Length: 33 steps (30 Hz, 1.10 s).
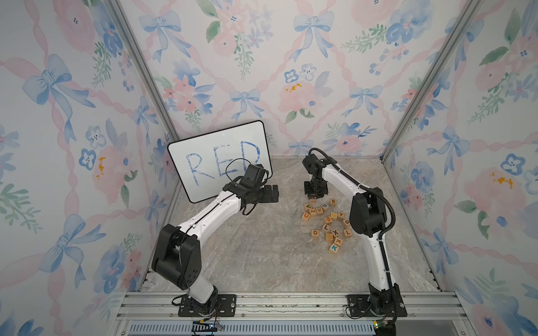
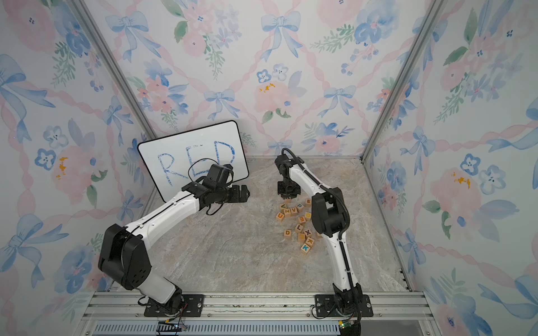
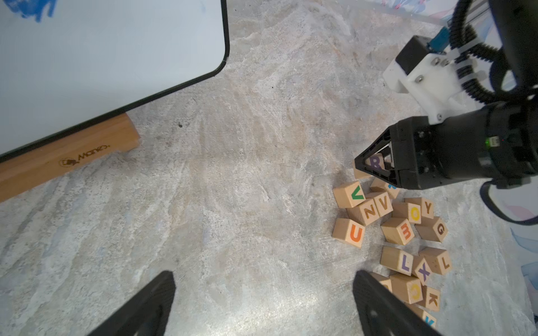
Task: Assemble the uppercase word "red" with letter blocks
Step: Pick up the letter block from the center of the board, then place the letter block at the center of the board.
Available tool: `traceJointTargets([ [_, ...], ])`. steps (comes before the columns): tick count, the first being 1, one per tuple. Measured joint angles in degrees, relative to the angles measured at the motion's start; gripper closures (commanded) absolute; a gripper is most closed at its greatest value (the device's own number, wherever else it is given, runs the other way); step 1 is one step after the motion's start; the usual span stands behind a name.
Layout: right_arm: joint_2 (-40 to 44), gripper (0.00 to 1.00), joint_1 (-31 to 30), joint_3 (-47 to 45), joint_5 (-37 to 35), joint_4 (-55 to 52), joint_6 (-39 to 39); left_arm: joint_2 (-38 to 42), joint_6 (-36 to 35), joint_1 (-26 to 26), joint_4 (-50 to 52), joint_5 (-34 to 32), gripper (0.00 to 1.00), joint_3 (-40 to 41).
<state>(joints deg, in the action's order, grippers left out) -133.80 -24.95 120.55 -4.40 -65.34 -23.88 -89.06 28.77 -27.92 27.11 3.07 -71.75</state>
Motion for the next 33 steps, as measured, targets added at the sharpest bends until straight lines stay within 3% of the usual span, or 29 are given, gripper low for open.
traceJointTargets([
  [15,3.21,0.83,-5.97,7.08,-1.4,-5.29,-6.78,16.76,0.0,0.0,0.04,-0.24,0.02,15.43],
  [33,3.21,0.83,-17.11,7.32,-0.68,-6.58,-17.51,35.1,3.17,0.0,1.84,1.09,0.02,27.39],
])
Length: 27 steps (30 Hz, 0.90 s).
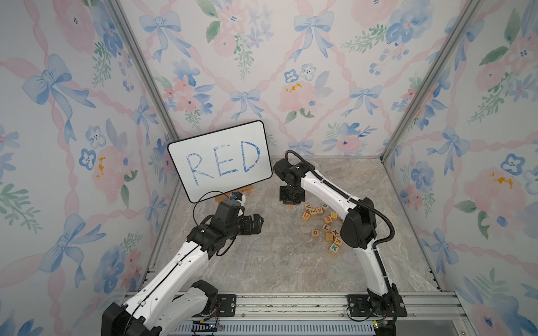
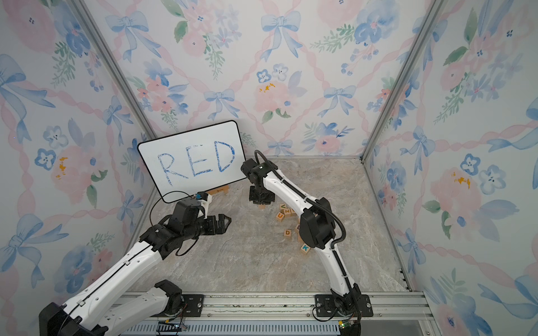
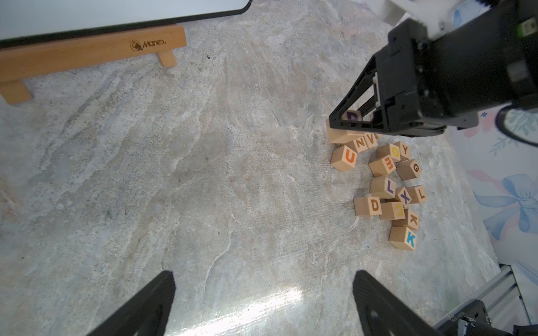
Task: Assemble the uppercase word "red" with letter blocks
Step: Place the letter block at the center of the board.
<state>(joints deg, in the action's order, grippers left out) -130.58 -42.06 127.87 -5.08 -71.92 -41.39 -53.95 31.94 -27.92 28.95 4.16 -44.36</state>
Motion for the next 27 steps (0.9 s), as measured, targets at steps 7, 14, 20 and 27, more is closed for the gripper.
traceJointTargets([
  [7,0.02,0.83,-3.65,-0.02,0.85,2.23,-3.74,3.32,2.49,0.0,5.4,0.9,0.02,0.0],
  [14,0.0,0.83,-6.51,-0.94,2.29,5.75,-6.6,10.54,5.42,0.0,11.58,2.16,0.02,-0.02],
  [20,-0.68,0.83,-8.5,-0.92,3.45,8.26,-8.15,14.43,6.84,-0.07,16.7,2.38,0.02,-0.04],
  [27,-5.66,0.83,-11.02,0.37,5.31,9.77,-10.16,17.31,7.58,-0.15,22.34,2.6,0.02,-1.14],
])
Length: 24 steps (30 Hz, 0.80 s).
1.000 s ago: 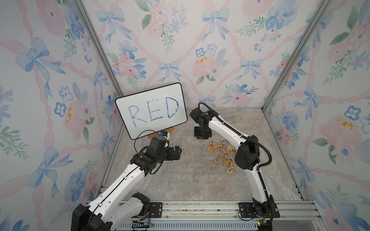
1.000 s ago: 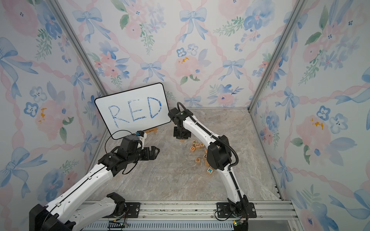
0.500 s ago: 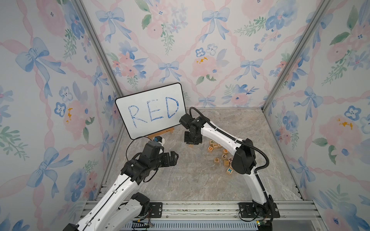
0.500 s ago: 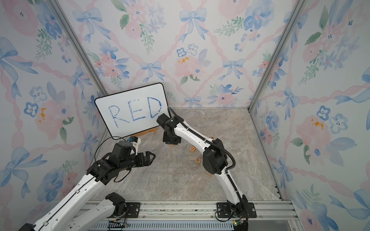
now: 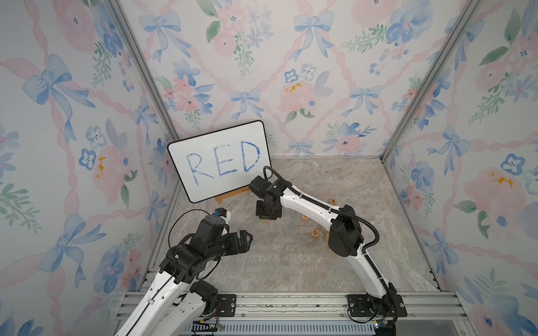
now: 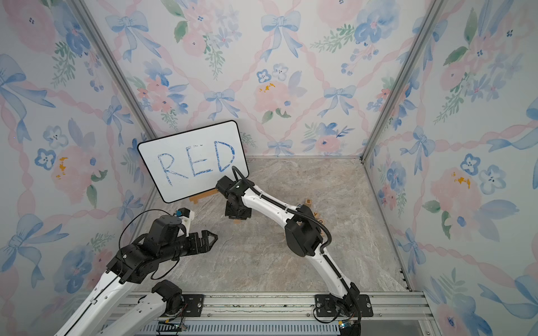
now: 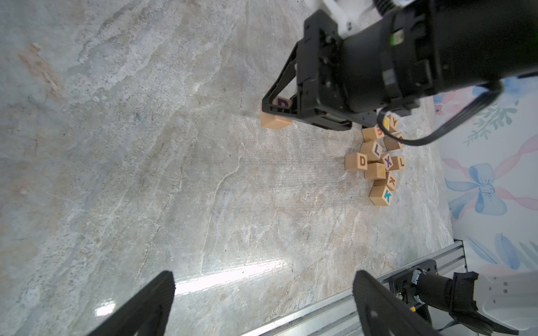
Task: Assemble the uppercase word "red" with letter blocks
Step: Place the letter block at the center of the board.
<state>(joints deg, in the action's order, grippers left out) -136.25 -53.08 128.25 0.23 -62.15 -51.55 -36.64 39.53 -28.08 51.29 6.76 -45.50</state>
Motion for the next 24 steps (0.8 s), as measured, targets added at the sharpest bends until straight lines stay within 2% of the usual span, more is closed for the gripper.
traceJointTargets([
  [6,-5.35,0.83,-2.25,4.07,1.11,0.2,-1.11,1.9,0.7,-0.02,3.39,0.2,0.02,-1.03],
  [13,-7.72,0.82,-4.07,5.27,2.56,0.52,-2.36,3.43,0.85,-0.02,5.51,0.17,0.02,-1.03],
  [17,-8.48,0.77,-4.52,5.31,3.04,0.92,-3.15,3.45,0.85,-0.07,5.84,0.17,0.02,-1.03],
  [24,-8.52,0.58,-4.83,5.33,4.24,1.73,-3.69,4.46,1.31,-0.07,5.84,0.17,0.02,-0.9],
])
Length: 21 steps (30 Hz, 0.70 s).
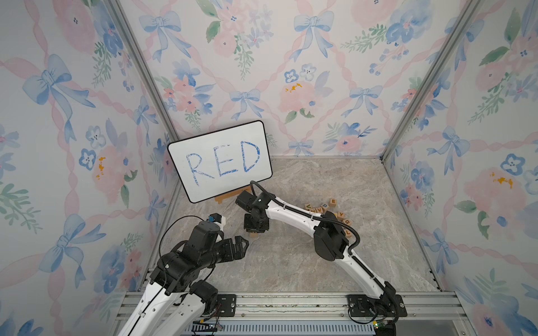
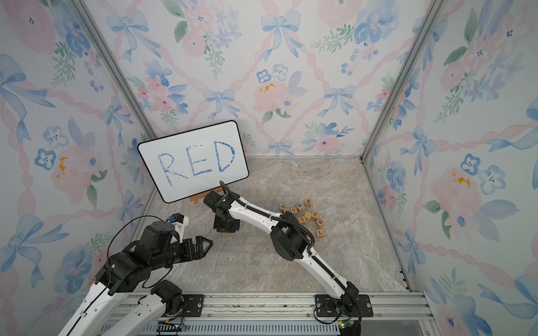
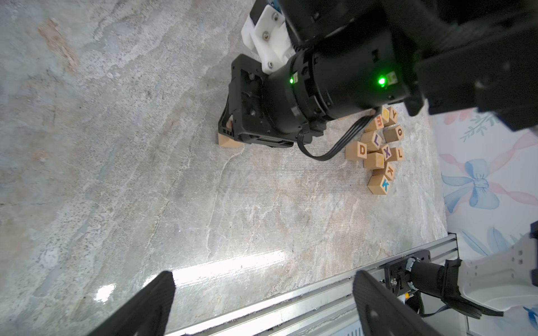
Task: Assemble the uppercase word "red" with letter blocks
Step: Place the letter block at the center of the board.
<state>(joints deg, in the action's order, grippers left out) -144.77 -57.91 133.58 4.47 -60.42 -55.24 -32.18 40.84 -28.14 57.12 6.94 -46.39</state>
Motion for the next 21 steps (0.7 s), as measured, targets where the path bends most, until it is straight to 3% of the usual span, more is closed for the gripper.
traceJointTargets([
  [7,0.0,0.47,-0.02,-0.98,0.57,0.92,-0.7,0.55,0.39,0.0,0.0,0.0,0.02,0.13],
  [15,0.33,0.02,-0.02,-1.53,1.22,1.38,-0.94,0.87,0.42,-0.07,0.0,0.0,0.02,0.13],
  [21,1.55,0.03,0.11,-2.97,2.78,2.56,-0.79,0.07,0.42,-0.28,0.02,-0.09,0.02,-0.17],
])
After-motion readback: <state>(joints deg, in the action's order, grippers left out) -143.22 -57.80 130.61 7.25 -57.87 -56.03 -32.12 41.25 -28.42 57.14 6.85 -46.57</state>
